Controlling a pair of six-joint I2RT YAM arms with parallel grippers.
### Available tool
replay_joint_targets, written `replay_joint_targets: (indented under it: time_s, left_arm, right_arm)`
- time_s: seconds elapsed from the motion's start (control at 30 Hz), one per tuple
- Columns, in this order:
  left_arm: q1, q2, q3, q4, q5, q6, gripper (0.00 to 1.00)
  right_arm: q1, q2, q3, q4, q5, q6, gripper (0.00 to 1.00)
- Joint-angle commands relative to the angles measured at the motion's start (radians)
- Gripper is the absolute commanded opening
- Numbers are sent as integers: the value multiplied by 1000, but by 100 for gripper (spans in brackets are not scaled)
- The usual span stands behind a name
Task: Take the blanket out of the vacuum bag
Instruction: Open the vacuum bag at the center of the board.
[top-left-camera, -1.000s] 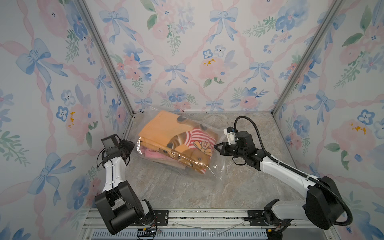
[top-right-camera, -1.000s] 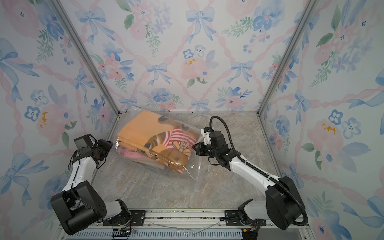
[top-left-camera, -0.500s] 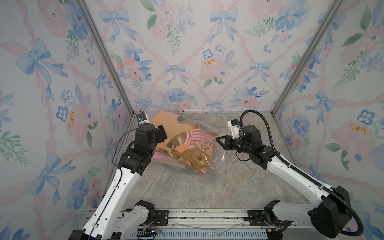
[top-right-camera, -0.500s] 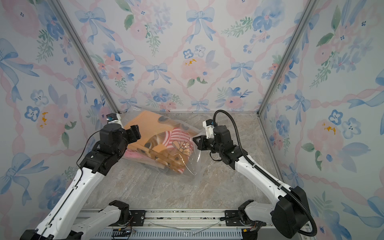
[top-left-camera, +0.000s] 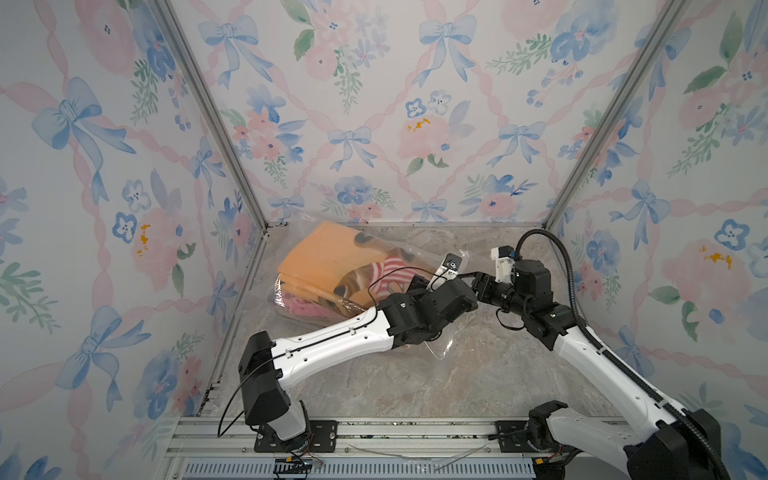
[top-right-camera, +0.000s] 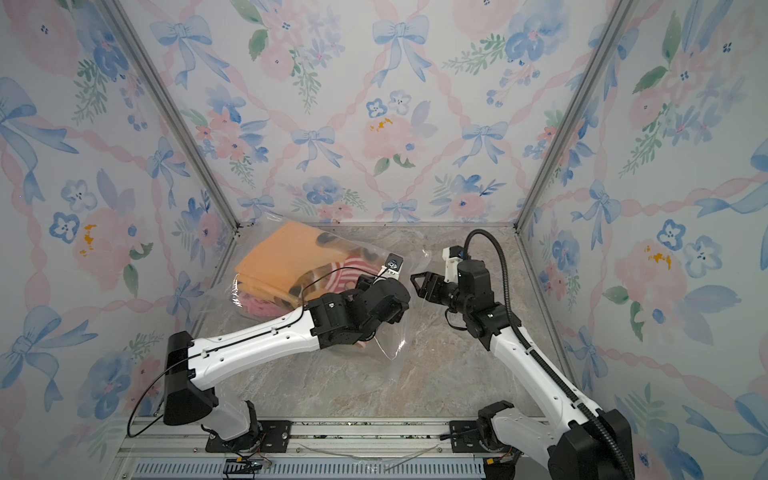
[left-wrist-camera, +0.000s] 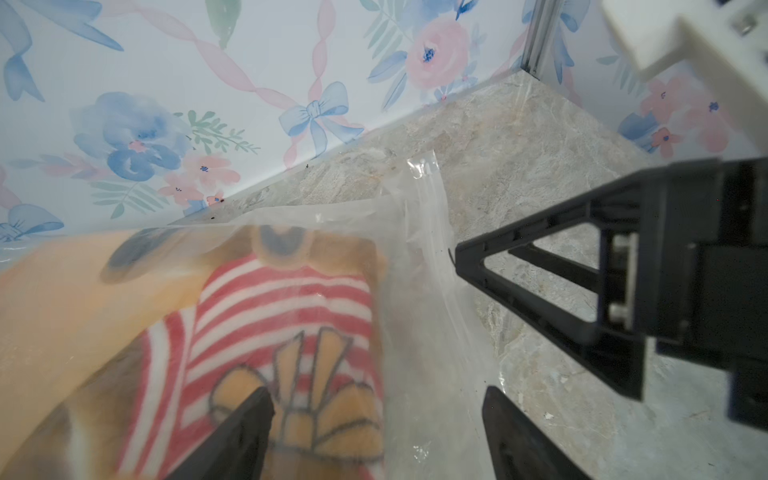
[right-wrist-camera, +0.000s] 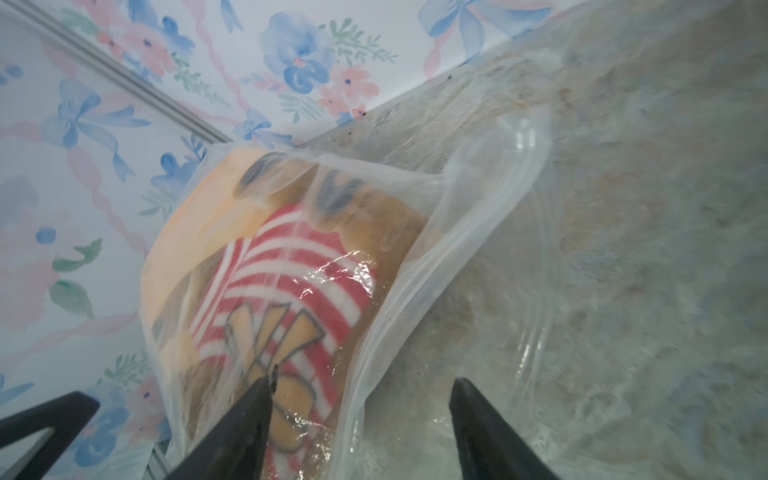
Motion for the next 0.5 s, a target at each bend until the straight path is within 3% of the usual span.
replay_joint_targets:
  time_s: [0.0,0.2,0.47]
  left_arm:
    - [-27,87,104,-127,-54,-5,81]
    - [-50,331,352,-365,-79,-13,81]
    - [-48,507,457,-477,-135,-28,78]
  right_arm:
    - [-95,-101,-71,-118,7,19,73]
    - [-257,-255,-224,-185,-85,29,75]
    - [-291,-311,-320,-164,-128,52,75]
